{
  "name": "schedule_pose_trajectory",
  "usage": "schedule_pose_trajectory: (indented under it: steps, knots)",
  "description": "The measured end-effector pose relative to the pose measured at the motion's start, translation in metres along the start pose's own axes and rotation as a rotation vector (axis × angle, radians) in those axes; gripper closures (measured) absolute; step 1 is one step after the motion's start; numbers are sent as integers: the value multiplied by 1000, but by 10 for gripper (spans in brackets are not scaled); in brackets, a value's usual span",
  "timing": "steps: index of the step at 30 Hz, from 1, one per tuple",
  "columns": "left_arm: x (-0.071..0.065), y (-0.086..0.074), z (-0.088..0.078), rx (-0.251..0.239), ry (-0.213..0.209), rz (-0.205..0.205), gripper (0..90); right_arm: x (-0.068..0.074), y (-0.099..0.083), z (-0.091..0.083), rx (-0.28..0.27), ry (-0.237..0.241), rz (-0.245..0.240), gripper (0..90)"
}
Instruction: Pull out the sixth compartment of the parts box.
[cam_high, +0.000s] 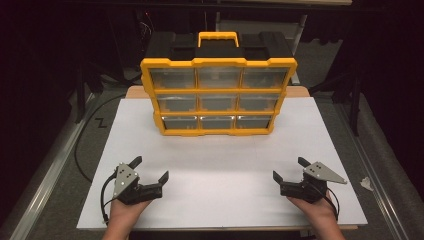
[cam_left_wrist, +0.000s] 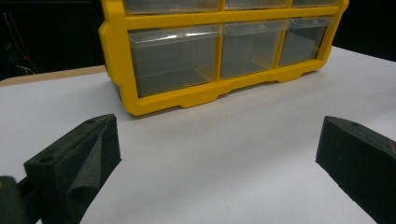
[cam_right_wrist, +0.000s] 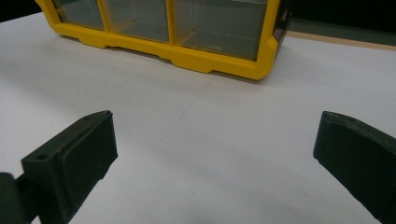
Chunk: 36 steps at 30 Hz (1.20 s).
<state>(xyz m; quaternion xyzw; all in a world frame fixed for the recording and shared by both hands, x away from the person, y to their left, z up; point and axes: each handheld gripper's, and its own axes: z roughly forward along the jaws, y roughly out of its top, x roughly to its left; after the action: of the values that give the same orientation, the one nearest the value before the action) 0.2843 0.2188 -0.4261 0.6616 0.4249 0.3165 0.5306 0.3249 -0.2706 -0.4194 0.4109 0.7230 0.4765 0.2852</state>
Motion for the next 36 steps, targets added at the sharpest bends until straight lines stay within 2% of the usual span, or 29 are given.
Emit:
schedule_pose_trajectory:
  steps: [3,10,21,28,31,36]
  knots:
    - [2,-1,0,3,-6,-16,5,-1,-1,0,0,-2,-2,10]
    - [2,-2,0,6,-13,-9,5,-1,-1,-1,-8,-13,-7,10]
    - [3,-1,0,-3,-1,-17,5,0,-2,0,-11,-18,-20,10]
    - [4,-2,4,-2,-2,-17,2,1,0,5,-11,-23,-30,10]
    - [4,-2,4,-3,21,2,2,3,1,8,-8,-26,-36,10]
    - [4,-2,4,3,13,0,2,4,2,14,-21,-42,-32,10]
